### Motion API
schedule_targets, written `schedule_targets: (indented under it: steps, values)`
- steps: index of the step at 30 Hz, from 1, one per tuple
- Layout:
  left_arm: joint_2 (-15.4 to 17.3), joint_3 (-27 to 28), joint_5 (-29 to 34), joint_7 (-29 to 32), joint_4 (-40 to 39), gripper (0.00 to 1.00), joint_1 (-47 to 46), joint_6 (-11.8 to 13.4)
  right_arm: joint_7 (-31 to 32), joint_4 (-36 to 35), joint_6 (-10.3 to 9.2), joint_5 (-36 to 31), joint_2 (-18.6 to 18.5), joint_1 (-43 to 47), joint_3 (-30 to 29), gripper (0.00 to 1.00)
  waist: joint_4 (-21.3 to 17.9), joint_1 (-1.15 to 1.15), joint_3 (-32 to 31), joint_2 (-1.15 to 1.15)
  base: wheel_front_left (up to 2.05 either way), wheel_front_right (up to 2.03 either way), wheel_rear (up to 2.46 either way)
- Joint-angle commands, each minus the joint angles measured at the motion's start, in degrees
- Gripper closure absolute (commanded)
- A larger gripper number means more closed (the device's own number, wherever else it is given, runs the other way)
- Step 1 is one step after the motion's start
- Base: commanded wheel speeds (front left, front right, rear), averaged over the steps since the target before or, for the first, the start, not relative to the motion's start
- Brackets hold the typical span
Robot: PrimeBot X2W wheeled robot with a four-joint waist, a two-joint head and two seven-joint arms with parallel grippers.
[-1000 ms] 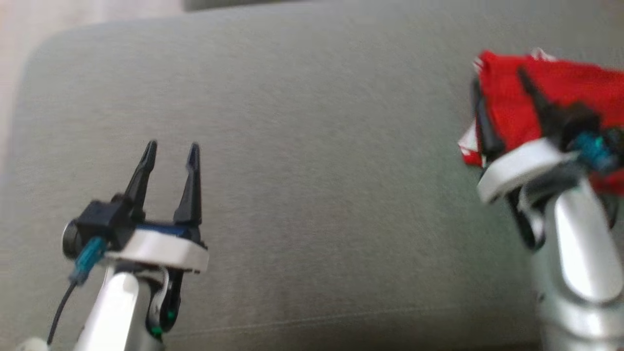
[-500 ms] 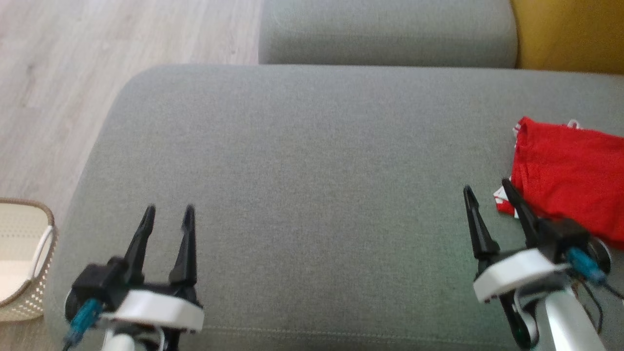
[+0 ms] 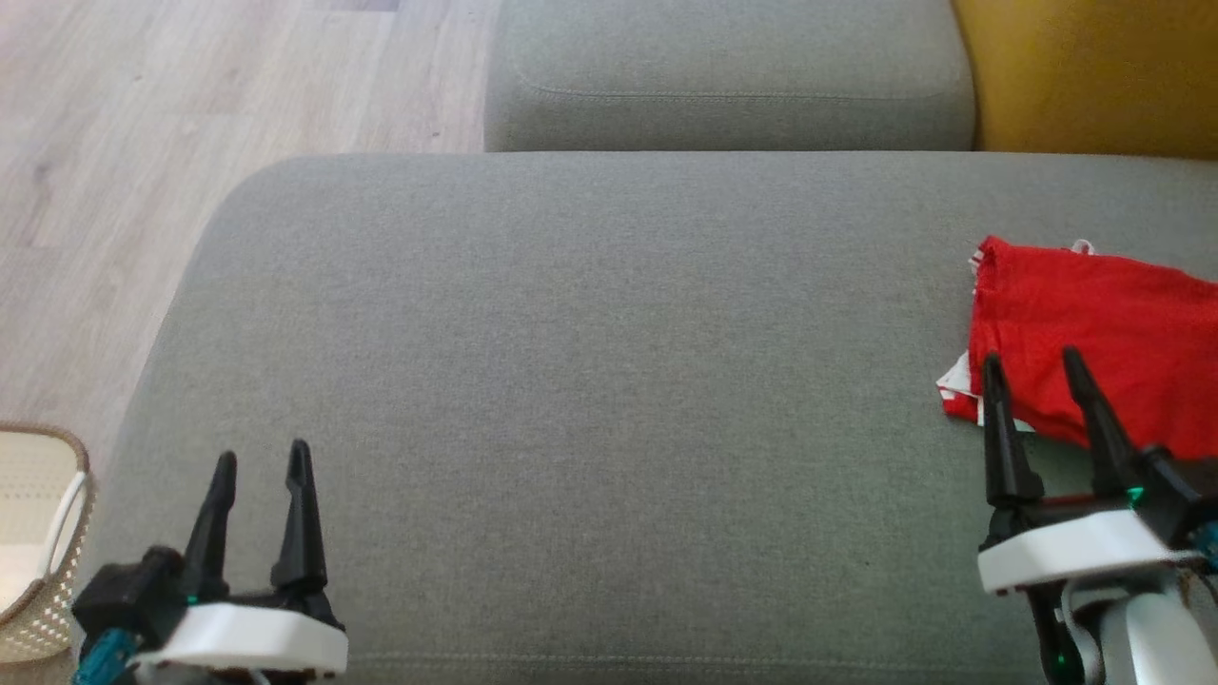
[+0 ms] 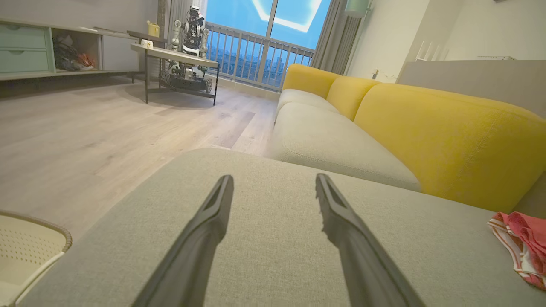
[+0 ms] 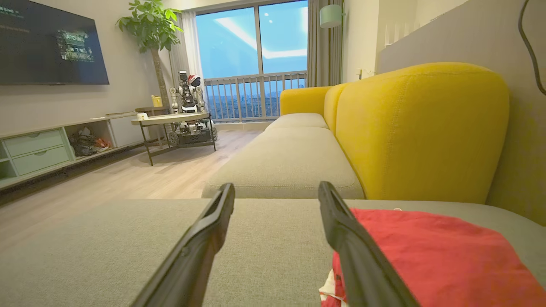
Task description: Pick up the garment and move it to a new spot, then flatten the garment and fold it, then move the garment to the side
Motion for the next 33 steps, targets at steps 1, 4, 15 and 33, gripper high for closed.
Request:
schedule_targets:
  steps: [1,4,15,33]
  values:
    - [-0.1,1.4,-0.4,-0.4,-1.6,0.00,-1.6,0.2,-0.5,-2.4,-0.02,0.2,-0.2,-0.9,1.2,0.00,-0.1,0.00,0.0,0.00,0.00,0.00,0.00]
    - [-0.1,0.9,-0.3,-0.4,-1.0,0.00,-1.5,0.0,-0.5,-2.6,-0.02,0.7,-0.2,-0.5,1.0,0.00,-0.2,0.00,0.1,0.00,0.00,0.00,0.00]
    - [-0.1,-1.0,-0.7,-0.4,-0.6,0.00,-1.9,-0.8,-0.5,-2.8,-0.02,3.9,-0.2,-0.4,1.3,0.00,-0.9,0.00,0.6,0.00,0.00,0.00,0.00]
    - [-0.1,-1.7,-2.8,-0.4,-1.1,0.00,-2.1,-1.4,-0.5,-2.8,-0.02,4.5,-0.2,-0.8,1.4,0.00,-2.2,0.00,0.6,0.00,0.00,0.00,0.00]
